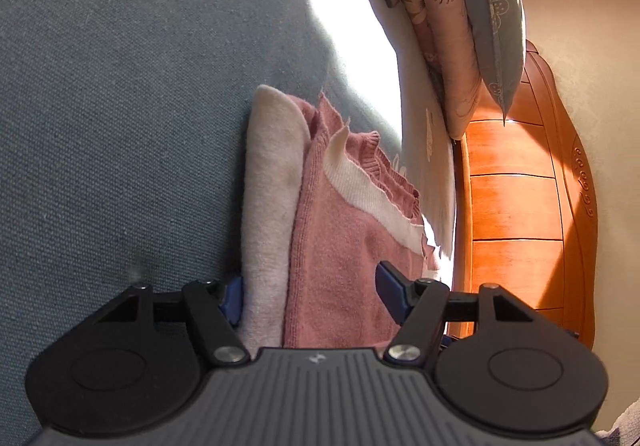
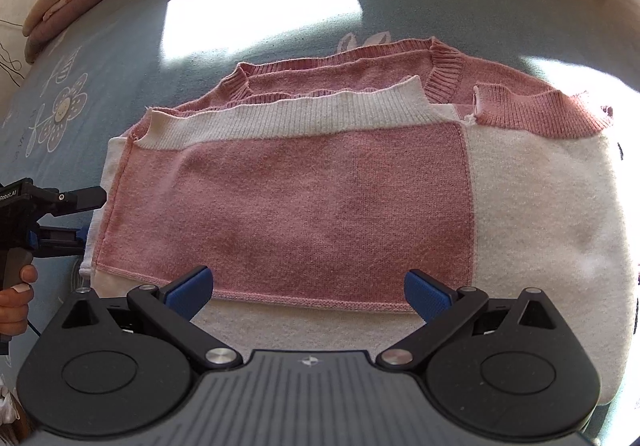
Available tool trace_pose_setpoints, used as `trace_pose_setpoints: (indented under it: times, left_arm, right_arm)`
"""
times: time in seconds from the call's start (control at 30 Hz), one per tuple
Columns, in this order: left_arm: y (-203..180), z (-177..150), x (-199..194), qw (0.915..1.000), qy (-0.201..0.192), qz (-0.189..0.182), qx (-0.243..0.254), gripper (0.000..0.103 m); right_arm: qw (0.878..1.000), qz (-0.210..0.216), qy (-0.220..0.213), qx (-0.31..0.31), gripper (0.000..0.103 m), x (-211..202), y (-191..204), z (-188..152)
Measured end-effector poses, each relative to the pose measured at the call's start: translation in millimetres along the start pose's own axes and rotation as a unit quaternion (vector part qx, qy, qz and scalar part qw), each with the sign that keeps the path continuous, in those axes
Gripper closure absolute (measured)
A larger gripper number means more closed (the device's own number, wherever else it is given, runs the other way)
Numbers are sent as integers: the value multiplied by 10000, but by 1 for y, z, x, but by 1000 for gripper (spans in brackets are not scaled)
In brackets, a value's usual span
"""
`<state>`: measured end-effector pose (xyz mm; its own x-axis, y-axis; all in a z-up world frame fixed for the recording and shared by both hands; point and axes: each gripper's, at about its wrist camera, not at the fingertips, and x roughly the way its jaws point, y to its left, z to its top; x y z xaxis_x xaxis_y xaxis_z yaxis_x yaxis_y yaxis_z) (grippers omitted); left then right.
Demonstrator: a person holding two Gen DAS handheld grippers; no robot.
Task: Fold clothes
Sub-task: 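Roll the left gripper and lower it beside the sweater's side edge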
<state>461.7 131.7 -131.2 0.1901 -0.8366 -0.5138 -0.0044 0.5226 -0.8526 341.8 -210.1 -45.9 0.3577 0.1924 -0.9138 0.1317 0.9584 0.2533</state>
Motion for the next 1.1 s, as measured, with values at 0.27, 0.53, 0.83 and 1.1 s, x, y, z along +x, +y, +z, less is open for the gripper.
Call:
trace_pose_setpoints:
  times: [0.27,0.53,0.83,1.1]
  left_arm:
    - [-6,5,13,9993,304,-178,110,38]
    - [-9,-13,19,9981,604,-60,115,38]
    - [-19,-1,34,9952,927,48,294,38]
    - [-30,-7,38,9885,1102,870,556,76]
  right_arm:
    - [9998,117,-118,-97,0,-1,12,10]
    - [9995,207,-224,99,0,-3,-1,9]
    - [9983,306,-418,271,0,-13,-9,6]
    - [9944,618,-674,522,0,-22,-30,-3]
